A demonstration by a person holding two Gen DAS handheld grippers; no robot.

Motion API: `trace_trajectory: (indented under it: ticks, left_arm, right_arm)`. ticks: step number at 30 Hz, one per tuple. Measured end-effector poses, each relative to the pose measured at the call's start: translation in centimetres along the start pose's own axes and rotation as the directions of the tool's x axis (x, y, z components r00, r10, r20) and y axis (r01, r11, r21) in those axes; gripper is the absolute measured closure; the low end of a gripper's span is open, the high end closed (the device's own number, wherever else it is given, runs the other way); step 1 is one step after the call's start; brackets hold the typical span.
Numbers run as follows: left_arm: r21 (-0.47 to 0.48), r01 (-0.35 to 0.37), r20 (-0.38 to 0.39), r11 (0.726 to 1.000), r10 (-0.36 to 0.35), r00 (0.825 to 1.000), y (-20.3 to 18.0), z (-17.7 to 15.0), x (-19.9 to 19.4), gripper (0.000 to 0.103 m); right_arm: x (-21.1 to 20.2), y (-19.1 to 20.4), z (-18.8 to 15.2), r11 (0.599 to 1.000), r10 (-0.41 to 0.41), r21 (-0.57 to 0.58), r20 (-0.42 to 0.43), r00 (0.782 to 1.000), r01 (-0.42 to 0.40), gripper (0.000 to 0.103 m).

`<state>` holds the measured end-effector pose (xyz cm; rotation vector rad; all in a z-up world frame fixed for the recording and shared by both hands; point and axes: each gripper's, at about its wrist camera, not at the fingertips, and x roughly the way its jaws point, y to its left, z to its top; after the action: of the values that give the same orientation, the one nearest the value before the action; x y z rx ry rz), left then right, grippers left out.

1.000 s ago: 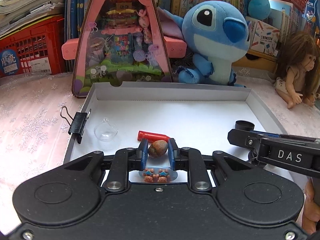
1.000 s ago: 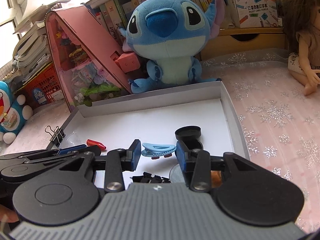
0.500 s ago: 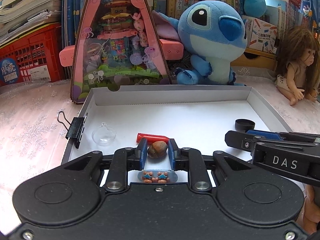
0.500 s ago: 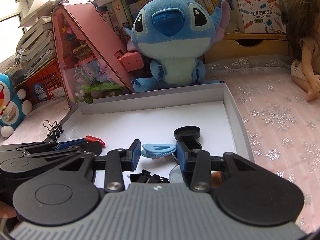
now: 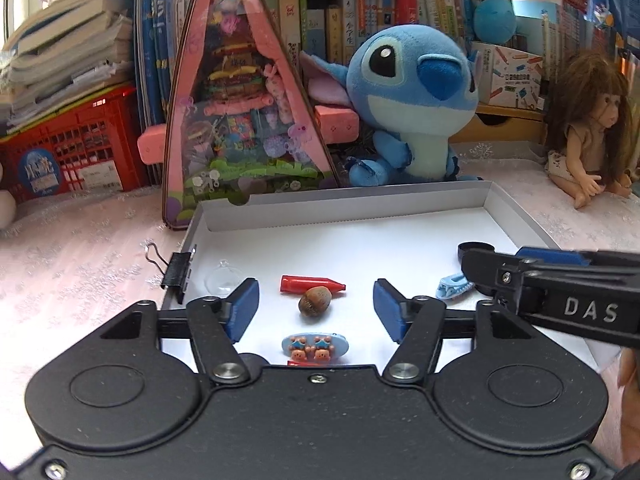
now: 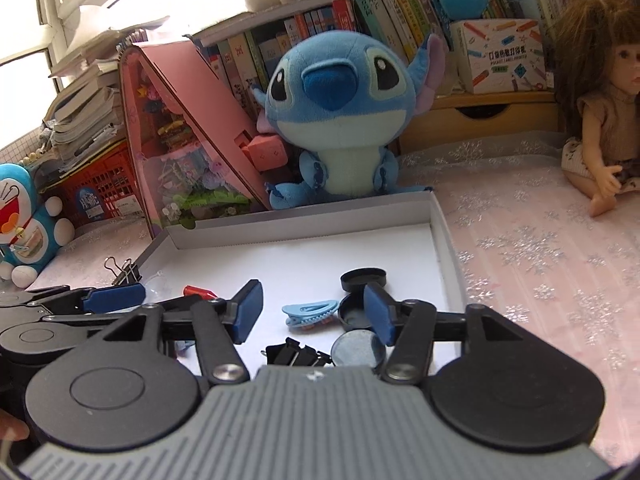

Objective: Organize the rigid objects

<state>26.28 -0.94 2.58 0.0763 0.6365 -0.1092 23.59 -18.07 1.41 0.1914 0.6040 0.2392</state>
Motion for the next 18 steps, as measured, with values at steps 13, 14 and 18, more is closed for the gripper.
trace_trajectory:
  ticks: [13,14,18]
  left_arm:
    - [0.004,0.016,0.05,1.0,-0.016,0.999,-0.8,-1.7,-6.8,0.025]
    - [0.002,0.021,0.051,1.0,-0.021,0.998,-0.9,-1.9,-7.3,0.025]
    - [-0.012,0.031,0.061,0.999,-0.03,0.998,-0.8,-3.2,-9.0,0.024]
  right_arm:
    - [-6.5,0.3,-1.2,0.996,-0.06,-0.058,0.068,0.996,0.064,0.016]
    - [-6.9,0.4,-1.5,0.996,-0.064,-0.06,0.071,0.995,0.068,0.016]
    - [-8.4,0.8,-2.6,0.992,-0.082,-0.089,0.085,0.993,0.09,0.014]
